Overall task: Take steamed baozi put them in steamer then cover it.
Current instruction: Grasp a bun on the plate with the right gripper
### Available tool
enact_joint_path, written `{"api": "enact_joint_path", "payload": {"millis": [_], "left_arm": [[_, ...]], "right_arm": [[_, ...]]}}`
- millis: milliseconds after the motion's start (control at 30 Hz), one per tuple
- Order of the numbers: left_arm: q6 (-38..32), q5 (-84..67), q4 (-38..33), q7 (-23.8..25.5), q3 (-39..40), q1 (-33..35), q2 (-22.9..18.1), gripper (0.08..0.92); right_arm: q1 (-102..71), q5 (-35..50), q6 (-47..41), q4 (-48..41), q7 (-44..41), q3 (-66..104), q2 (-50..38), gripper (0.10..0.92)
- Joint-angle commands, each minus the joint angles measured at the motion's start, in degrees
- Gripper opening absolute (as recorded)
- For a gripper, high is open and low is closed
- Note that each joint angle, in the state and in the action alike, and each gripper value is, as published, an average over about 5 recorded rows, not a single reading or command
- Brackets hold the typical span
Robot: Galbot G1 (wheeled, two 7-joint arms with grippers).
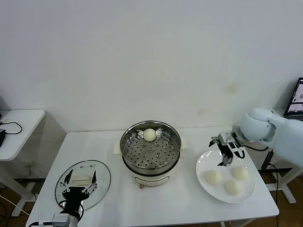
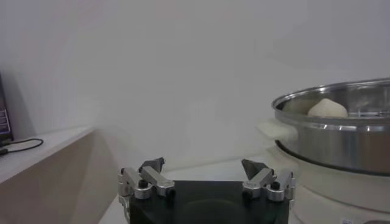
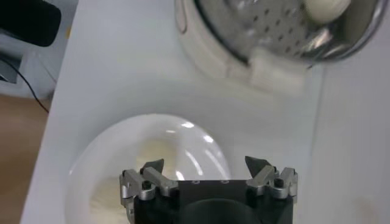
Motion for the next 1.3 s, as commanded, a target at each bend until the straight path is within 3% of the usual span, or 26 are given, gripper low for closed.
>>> {"api": "enact_joint_path", "payload": {"millis": [33, 1033, 1300], "left_arm": [[0.16, 0.13, 0.14, 0.00, -0.29, 0.12, -0.06, 0.823], [0.19, 0.36, 2.04, -0.02, -0.62, -0.27, -1.22, 0.823], [0.18, 0.39, 1.98, -0.09, -0.65, -0.16, -1.52, 0.823]], "right_arm": [[-21.23, -6.39, -1.54, -1.58, 0.44, 14.03, -3.09, 0.823], [-28.42, -9.53, -0.60, -16.96, 0.63, 19.21, 10.33, 0.823], [-28.36, -9.89, -1.43, -16.97, 0.09, 18.93, 10.63, 0.760]]}}
